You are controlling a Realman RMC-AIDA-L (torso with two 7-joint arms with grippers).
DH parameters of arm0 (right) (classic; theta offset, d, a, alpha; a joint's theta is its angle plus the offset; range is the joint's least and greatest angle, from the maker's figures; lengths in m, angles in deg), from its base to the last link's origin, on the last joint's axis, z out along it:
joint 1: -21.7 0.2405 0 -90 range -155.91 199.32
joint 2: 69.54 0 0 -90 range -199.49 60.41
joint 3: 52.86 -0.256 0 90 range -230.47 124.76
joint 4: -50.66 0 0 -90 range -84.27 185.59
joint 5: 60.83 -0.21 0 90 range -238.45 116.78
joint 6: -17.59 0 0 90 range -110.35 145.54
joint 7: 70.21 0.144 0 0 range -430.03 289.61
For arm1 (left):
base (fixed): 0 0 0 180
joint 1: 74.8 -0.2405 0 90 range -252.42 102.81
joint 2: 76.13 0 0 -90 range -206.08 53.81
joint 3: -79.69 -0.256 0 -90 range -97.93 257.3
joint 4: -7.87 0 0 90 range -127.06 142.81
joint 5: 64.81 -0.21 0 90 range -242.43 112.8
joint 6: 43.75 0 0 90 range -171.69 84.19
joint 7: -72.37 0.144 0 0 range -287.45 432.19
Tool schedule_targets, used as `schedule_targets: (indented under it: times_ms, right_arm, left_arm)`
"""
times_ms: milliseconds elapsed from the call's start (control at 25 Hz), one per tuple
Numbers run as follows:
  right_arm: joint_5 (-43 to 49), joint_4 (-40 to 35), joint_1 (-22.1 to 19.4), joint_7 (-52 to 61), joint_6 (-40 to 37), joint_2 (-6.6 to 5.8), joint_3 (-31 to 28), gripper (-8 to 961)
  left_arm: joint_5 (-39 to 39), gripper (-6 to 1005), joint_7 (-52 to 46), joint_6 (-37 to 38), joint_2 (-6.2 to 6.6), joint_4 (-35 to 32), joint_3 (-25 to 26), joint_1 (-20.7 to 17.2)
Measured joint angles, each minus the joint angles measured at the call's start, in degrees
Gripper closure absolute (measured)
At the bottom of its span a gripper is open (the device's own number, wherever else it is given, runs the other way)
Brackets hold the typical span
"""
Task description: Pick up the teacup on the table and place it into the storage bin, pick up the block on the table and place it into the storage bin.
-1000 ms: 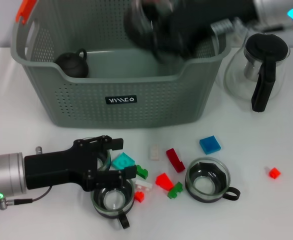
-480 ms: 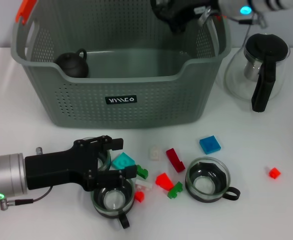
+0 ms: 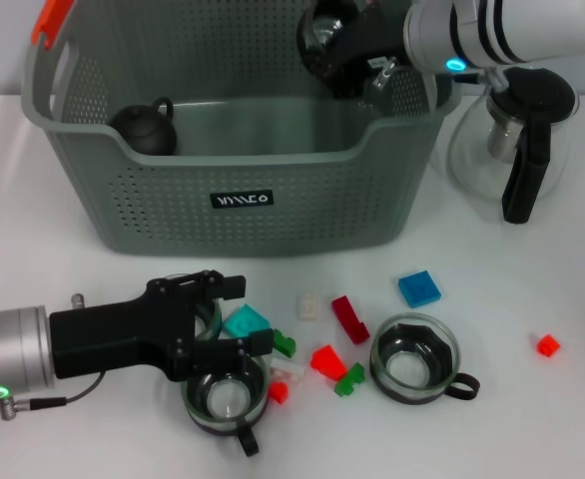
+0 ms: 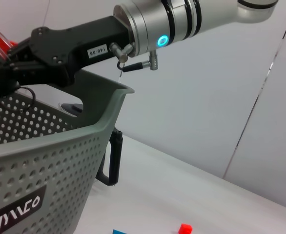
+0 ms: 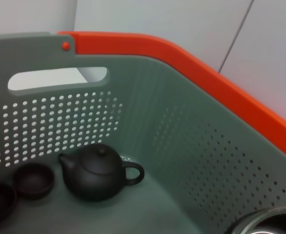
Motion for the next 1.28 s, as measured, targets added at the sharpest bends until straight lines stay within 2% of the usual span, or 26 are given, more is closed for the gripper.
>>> schedule_targets:
  times_ms: [560, 800, 920, 1000, 1120, 1280]
  right_arm:
    - [4.9, -0.8, -0.8, 4.9, -0.2, 0.27, 1.0, 775]
    - [4.8, -3.9, -2.8, 5.0, -0.7, 0.47, 1.6, 542]
    - [3.7, -8.7, -5.0, 5.6, -2.7, 0.55, 1.6, 394]
    - [0.4, -15.3, -8.0, 5.8, -6.9, 0.55, 1.6, 295]
    - [-7.1, -27.0, -13.9, 4.9, -16.7, 0.28, 1.1, 290]
    - [-15.7, -41.6, -23.2, 2.8, -34.1, -0.09, 0.0, 284]
  left_arm:
    - [0.0, 133, 0.0, -0.1, 0.00, 0.2, 0.0, -0.5]
    - [0.0, 132, 0.0, 0.1, -0.04, 0.3, 0.0, -1.0]
    - [0.0, 132, 0.0, 0.3, -0.06, 0.3, 0.0, -1.1]
    - [0.0, 132, -0.1, 0.4, -0.07, 0.3, 0.0, -1.1]
    - [0.0, 133, -0.1, 0.6, -0.08, 0.3, 0.0, -1.2]
    - [-0.3, 133, -0.1, 0.7, -0.04, 0.3, 0.0, -1.2]
